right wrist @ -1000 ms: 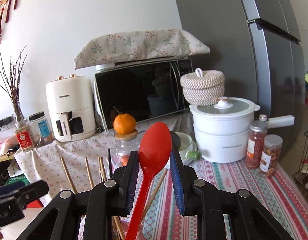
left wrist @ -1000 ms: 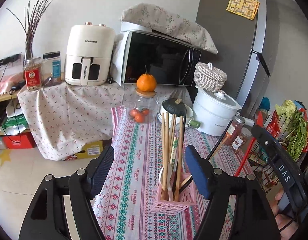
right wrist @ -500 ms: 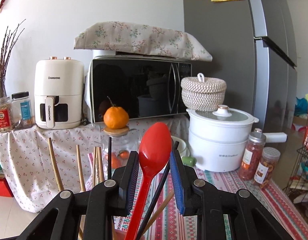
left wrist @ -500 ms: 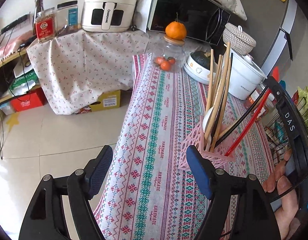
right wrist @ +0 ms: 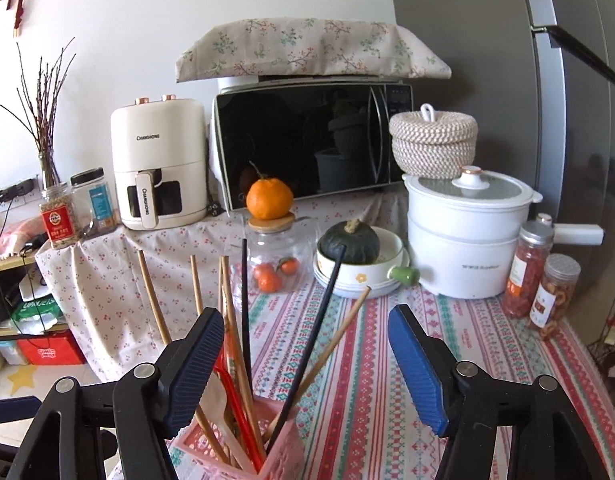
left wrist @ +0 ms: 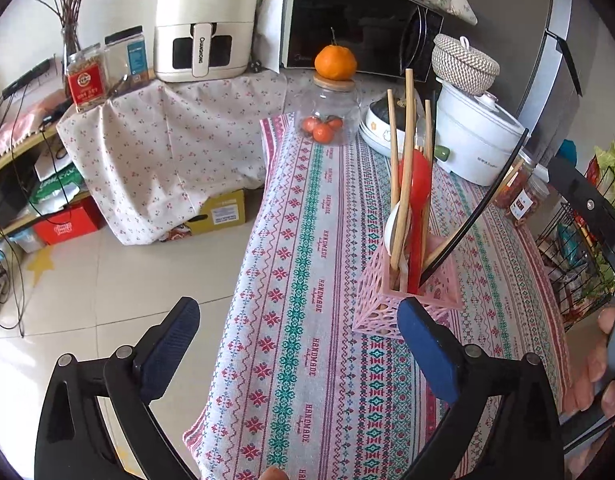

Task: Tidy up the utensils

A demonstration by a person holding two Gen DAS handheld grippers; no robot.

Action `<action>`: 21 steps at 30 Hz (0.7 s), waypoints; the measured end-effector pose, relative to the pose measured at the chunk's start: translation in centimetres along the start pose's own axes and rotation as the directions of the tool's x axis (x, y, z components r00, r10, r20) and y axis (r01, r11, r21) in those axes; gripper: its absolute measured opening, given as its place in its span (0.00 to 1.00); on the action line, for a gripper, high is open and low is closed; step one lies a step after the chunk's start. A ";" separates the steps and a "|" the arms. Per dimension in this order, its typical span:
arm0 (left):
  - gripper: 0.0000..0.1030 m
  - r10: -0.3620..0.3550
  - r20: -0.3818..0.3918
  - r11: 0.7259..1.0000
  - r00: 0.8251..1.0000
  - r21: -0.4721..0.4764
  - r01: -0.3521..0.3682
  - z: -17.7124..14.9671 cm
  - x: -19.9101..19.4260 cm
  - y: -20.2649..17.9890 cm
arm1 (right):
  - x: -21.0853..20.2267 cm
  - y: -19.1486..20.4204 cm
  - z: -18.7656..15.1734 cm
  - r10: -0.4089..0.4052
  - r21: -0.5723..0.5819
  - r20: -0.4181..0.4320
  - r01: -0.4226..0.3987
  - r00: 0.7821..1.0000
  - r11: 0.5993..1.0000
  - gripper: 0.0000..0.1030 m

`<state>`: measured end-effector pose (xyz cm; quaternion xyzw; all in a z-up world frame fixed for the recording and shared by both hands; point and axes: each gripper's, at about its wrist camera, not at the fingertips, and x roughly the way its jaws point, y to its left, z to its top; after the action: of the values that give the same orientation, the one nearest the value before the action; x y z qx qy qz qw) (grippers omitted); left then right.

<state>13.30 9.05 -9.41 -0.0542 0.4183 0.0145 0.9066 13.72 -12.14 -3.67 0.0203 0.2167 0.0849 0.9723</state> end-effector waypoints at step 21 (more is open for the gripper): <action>1.00 -0.061 0.130 0.990 0.990 0.137 0.043 -3.7 -9.3 -8.7 | -11.6 -8.6 -2.2 -0.163 -0.010 -0.217 0.165 0.962 0.986 1.00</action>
<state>5.12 0.22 -3.98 -0.0032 0.3553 -0.0335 0.9342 3.83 -22.57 -1.45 -0.0033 0.3227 0.0050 0.9465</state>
